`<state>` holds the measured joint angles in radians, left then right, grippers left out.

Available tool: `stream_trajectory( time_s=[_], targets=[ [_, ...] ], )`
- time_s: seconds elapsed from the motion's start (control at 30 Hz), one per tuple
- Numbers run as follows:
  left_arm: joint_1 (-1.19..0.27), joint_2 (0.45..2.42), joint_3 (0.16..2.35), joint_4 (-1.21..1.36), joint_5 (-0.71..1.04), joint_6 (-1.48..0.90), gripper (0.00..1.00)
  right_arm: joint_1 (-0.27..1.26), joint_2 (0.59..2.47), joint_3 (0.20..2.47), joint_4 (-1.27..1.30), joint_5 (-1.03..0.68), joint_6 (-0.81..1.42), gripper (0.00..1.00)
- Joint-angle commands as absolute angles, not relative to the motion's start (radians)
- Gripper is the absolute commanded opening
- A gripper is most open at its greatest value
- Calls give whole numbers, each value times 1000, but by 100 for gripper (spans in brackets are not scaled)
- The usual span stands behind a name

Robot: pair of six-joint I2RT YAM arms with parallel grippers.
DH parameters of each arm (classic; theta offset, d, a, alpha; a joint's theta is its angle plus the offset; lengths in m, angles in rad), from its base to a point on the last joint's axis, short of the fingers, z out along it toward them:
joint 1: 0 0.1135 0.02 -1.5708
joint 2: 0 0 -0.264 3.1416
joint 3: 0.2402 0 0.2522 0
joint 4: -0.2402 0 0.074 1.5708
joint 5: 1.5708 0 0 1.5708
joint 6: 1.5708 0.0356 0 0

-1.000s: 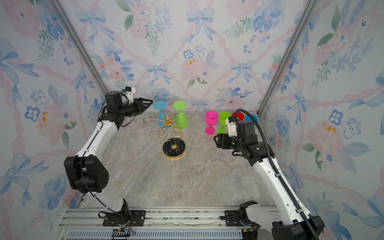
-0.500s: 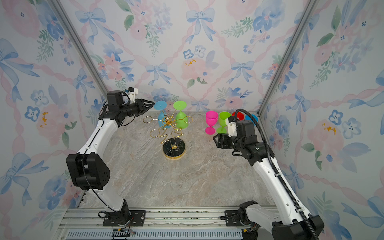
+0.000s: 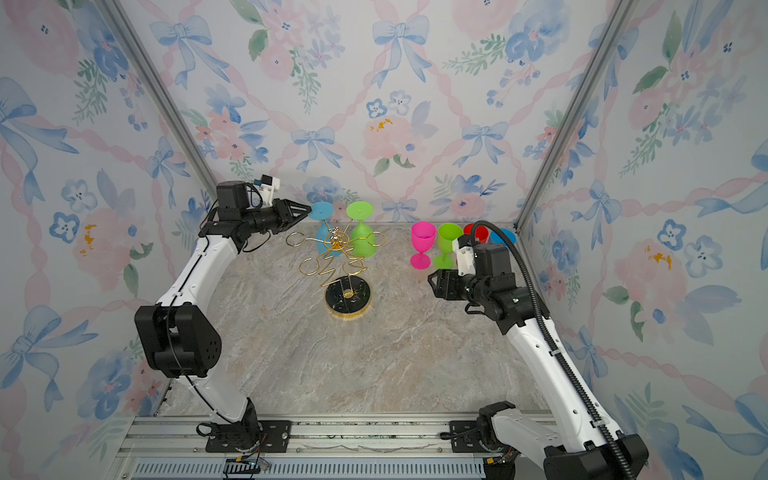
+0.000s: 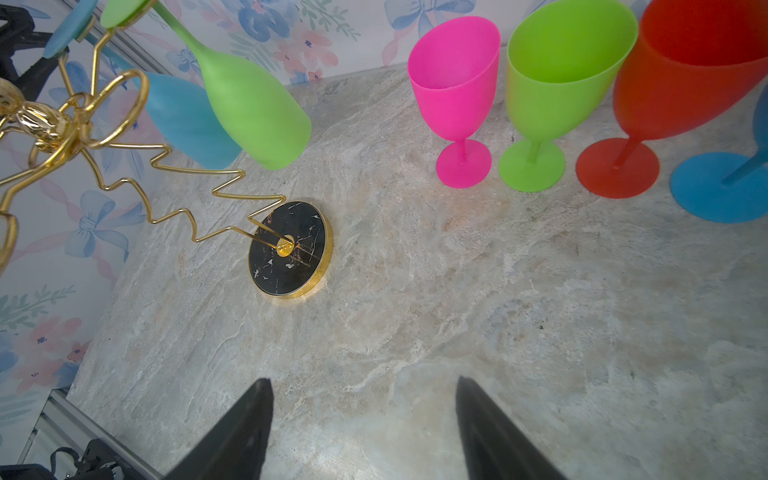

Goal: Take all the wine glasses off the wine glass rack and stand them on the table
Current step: 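Close the left gripper on the light-blue glass's foot hanging on the rack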

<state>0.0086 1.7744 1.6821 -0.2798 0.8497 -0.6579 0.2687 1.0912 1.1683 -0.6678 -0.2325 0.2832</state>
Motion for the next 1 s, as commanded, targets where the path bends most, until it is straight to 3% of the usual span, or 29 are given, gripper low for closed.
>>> stream_trajectory(
  time_s=[0.0, 0.57, 0.97],
  targets=[
    [5, 1795, 1709, -309, 860, -625, 32, 258, 1072, 1156, -652, -242, 278, 72],
    [-17, 1825, 1749, -322, 867, -628, 25, 243, 1041, 1120, -651, -245, 283, 72],
    [-17, 1817, 1764, -336, 848, -624, 14, 229, 1033, 1106, -649, -258, 283, 72]
  ],
)
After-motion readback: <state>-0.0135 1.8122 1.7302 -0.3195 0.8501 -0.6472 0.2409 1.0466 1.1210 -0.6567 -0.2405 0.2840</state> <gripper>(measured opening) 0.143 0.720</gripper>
